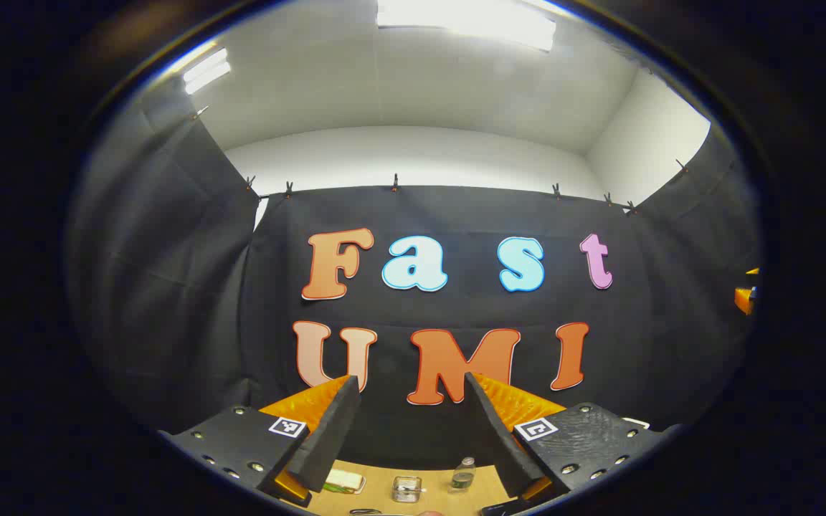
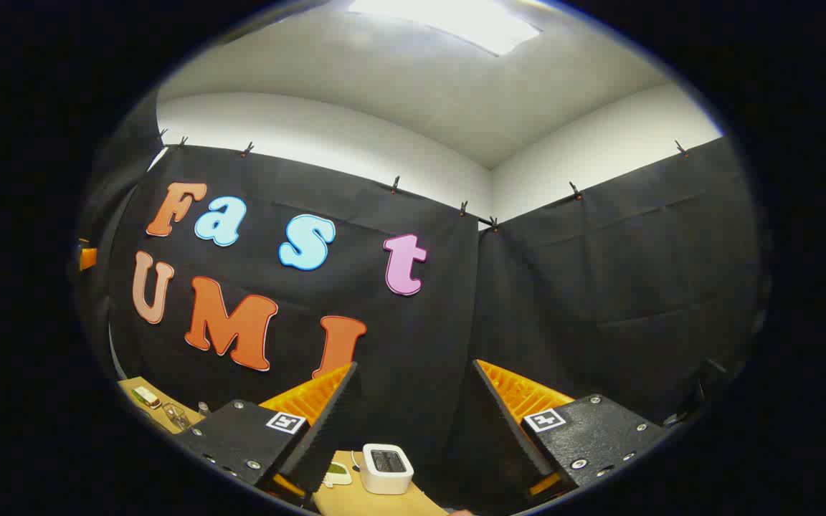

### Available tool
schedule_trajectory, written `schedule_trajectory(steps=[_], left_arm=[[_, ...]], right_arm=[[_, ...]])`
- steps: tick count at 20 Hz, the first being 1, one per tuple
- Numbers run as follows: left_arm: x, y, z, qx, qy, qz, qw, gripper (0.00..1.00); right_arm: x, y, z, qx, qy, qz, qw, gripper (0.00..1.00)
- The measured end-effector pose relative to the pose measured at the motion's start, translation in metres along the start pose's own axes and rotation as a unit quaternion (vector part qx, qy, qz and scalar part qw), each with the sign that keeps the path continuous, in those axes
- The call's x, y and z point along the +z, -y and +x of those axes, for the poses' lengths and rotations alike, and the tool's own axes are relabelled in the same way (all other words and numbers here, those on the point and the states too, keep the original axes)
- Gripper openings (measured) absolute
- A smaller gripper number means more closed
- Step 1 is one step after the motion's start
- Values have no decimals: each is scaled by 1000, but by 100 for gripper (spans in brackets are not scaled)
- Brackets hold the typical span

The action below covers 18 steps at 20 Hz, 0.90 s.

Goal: First push the handle of the pot to place it horizontally, then grasp the pot with both hands and set it on the induction cooktop.

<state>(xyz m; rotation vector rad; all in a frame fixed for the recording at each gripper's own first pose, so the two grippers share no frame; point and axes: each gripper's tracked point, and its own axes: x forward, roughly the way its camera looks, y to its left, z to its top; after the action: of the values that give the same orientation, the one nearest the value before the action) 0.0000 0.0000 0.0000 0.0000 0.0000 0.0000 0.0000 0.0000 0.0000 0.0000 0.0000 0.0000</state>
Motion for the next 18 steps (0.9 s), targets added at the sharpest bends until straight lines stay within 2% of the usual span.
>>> schedule_trajectory(steps=[3,7,12,15,18], left_arm=[[1,21,2,3,1,2,1000,89],[18,45,-3,12,22,7,1000,88],[21,53,-14,57,26,8,998,87],[20,53,-18,60,19,-1,998,88],[26,43,-13,57,32,0,998,87]], right_arm=[[-9,13,11,7,-1,21,1000,97],[-37,13,26,42,-13,53,998,95],[-67,-2,47,89,-26,72,993,95],[-76,-13,56,106,-42,92,989,95],[-65,-12,59,95,-31,93,991,95]])
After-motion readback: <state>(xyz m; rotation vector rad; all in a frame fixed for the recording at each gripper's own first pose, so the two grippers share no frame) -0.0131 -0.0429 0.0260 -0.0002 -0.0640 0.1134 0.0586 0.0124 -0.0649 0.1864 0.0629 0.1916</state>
